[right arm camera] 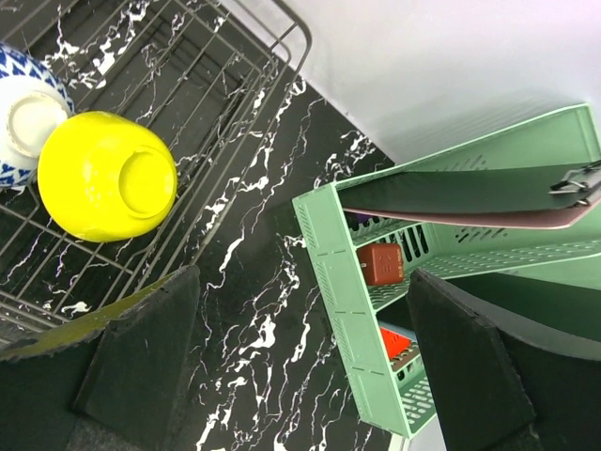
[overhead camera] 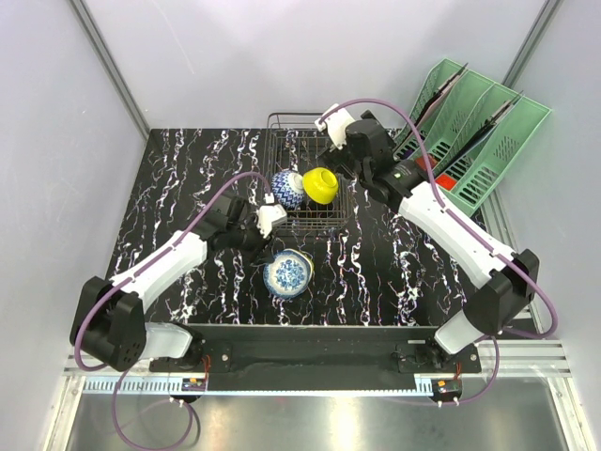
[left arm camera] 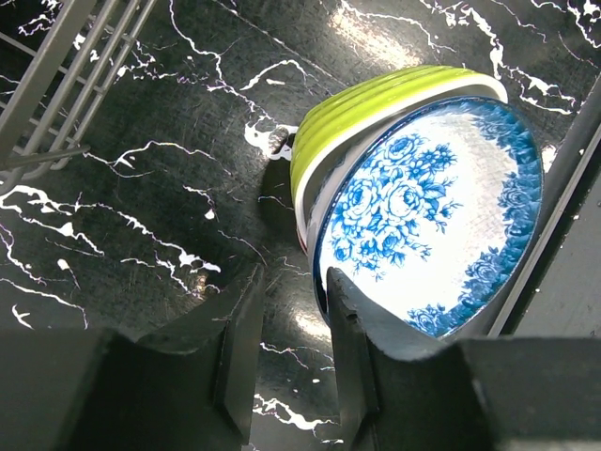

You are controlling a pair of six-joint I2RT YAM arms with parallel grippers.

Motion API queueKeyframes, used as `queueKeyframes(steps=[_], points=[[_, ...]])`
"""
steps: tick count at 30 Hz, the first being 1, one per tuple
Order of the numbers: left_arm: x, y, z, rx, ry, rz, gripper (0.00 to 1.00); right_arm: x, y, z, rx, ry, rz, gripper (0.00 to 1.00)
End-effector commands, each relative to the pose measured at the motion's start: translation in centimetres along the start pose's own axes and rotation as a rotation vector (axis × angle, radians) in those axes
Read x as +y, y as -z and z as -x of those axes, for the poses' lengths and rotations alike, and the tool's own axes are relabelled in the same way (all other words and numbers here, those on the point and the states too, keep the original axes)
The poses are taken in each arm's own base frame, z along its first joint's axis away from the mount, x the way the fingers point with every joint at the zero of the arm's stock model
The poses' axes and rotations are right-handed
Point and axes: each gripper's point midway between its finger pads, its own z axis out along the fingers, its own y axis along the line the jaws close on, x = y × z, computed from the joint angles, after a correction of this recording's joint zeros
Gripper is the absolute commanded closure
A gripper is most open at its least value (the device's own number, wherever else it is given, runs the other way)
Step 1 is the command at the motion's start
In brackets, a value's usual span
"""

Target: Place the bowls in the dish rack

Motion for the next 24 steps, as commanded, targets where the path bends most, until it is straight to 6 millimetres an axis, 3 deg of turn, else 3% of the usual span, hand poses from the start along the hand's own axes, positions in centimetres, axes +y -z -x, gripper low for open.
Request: queueKeyframes(steps=[1,3,8,15,21,24], points=[[-0.5,-0.3,1.2,-0.050,-0.047,-0.030,0.65,-0.7,-0.3,1.5,-0.033,-0.032,-0.021,0.00],[-0.7,-0.4,1.1,-0.041,-0.054,-0.035,0.67,-0.7,-0.4,1.5,-0.033,-0.033,-0.020,0.00],[-1.0,-0.5,0.9,-0.022,-0.061,-0.048,0.85,-0.7,-0.4,1.6,-0.031,-0.035,-0.020,0.00],[-1.4,-0.9,0.4,0.012,-0.062,-0.071,0.79,-0.7,-0.6,1.5,-0.026,-0.034,-0.019,0.00],[-1.7,-1.1,0.5,0.020,-0.071,-0.075,0.80,-0.6,-0.6,1.7,-0.027,-0.032,-0.015,0.00],[-1.7,-1.0,0.6,0.021,-0.072,-0.075,0.88,-0.5,-0.7,1.6,-0.023,-0.033,-0.016,0.00]])
